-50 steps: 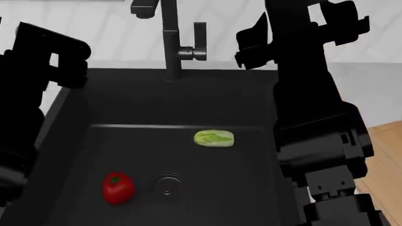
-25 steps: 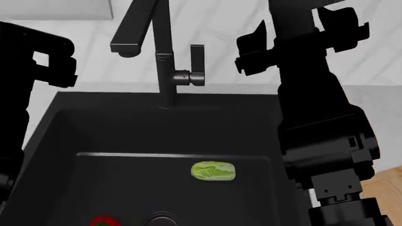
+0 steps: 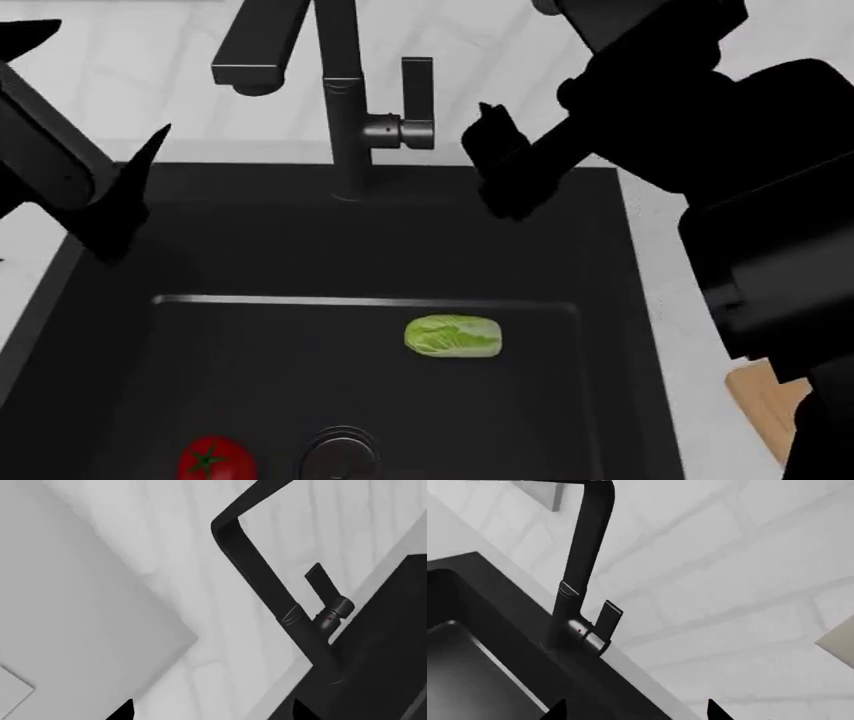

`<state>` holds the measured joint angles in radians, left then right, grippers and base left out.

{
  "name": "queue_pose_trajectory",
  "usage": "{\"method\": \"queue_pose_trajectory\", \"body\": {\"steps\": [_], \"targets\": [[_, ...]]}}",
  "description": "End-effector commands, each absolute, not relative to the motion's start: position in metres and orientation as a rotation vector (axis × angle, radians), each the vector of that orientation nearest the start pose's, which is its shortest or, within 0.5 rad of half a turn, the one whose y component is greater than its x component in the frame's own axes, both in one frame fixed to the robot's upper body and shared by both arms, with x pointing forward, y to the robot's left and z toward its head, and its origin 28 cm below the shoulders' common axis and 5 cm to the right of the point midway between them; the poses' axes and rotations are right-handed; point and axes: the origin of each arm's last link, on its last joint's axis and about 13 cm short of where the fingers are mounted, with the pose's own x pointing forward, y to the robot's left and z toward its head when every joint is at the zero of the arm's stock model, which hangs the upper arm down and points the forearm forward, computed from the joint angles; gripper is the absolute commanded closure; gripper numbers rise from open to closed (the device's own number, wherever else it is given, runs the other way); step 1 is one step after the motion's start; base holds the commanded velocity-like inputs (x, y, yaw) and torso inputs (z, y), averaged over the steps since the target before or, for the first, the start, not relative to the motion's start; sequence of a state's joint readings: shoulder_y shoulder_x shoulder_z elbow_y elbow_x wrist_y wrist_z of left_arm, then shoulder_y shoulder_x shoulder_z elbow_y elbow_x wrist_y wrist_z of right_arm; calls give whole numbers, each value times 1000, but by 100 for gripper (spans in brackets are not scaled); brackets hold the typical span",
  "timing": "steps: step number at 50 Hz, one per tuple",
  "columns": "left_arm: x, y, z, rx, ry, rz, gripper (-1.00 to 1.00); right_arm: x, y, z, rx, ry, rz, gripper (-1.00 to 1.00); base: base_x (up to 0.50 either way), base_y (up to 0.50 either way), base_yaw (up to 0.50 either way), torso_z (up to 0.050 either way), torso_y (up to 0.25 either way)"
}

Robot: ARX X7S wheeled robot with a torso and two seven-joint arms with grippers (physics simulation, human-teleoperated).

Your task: Pick the vegetables from the sink and place them on the cutting board.

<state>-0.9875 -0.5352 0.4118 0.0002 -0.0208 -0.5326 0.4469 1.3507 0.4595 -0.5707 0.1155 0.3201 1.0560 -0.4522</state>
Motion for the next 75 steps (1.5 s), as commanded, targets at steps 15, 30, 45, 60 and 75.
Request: {"method": "queue_pose_trajectory", "body": {"steps": [15, 30, 45, 60, 75], "targets": [[297, 298, 281, 825, -68, -786, -100, 316, -157, 329, -594, 400, 687, -100, 1, 0, 0, 0, -41], [294, 297, 274, 854, -34, -823, -100, 323, -149, 338, -598, 394, 708, -100, 0, 0, 0, 0, -250], [294, 296, 280, 846, -45, -808, -100, 333, -138, 358, -629, 314, 718, -100, 33, 0, 0, 0, -109], [291, 297, 277, 874, -39, -827, -100, 328, -140, 356, -643, 380, 718, -100, 203, 0, 0, 0, -39], [291, 295, 288, 930, -13, -818, -100, 332, -132, 369, -695, 388, 702, -100, 17, 0, 0, 0, -150]]}}
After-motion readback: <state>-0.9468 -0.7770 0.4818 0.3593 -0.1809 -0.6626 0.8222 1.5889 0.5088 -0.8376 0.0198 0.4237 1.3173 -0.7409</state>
